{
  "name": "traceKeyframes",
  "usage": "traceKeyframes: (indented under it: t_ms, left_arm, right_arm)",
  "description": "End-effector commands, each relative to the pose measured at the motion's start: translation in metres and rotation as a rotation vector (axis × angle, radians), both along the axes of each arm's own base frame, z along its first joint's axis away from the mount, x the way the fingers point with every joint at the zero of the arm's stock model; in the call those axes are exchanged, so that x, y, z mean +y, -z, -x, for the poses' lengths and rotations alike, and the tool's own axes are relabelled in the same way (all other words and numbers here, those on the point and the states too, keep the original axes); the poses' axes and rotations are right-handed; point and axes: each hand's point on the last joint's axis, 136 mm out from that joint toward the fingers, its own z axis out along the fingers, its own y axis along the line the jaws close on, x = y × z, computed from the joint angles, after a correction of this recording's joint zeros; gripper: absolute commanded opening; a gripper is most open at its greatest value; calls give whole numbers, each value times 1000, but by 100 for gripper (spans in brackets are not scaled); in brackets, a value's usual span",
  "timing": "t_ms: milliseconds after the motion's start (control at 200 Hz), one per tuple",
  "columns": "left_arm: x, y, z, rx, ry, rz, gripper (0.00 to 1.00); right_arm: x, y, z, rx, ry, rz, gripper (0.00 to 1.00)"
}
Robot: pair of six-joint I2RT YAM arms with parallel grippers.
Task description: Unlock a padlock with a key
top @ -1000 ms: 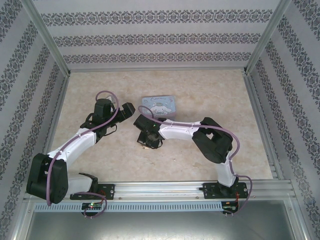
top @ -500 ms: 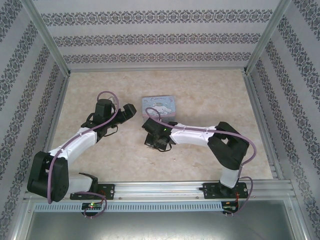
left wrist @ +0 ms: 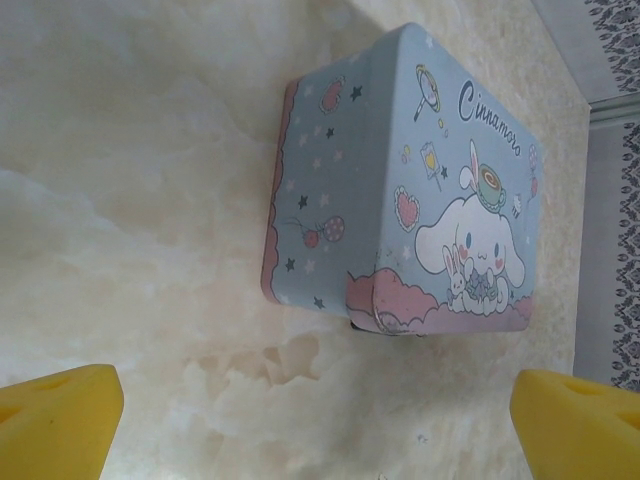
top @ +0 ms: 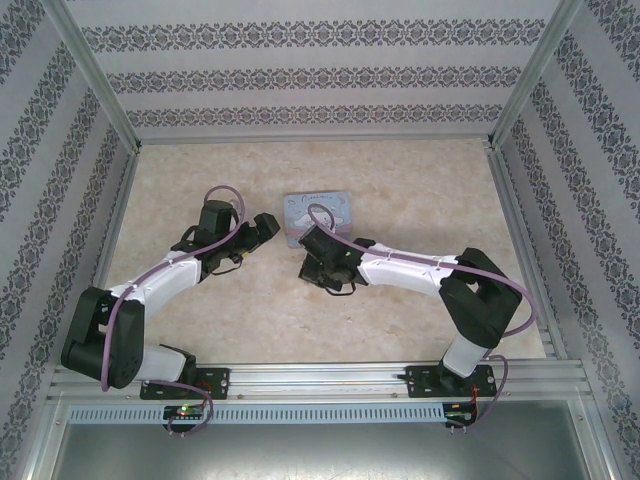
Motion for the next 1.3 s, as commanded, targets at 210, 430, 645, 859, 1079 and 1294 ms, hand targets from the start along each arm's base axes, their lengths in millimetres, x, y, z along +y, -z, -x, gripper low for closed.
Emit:
traceKeyframes:
  t_ms: [210, 430, 645, 859, 1079, 1294]
  left_arm:
    - [-10, -19, -11, -59, 6, 36, 100]
    - [-12, -17, -14, -63, 9, 45, 99]
    - [-15, -20, -20, -71, 11, 61, 99]
    - [-17, -23, -22, -80, 15, 62, 99]
    - [-12, -25, -24, -84, -4, 40, 99]
    - [-10, -33, -30, -101, -3, 10, 99]
  right_arm:
    - [4, 49, 5, 121, -12, 79, 0]
    - [2, 52, 5, 123, -16, 97, 32]
    - [-2, 46, 8, 105, -45, 105, 45]
    - [-4, 34, 11, 76, -105, 129, 46]
    - [2, 24, 19, 66, -108, 110, 47]
    - [11, 30, 26, 94, -104, 86, 47]
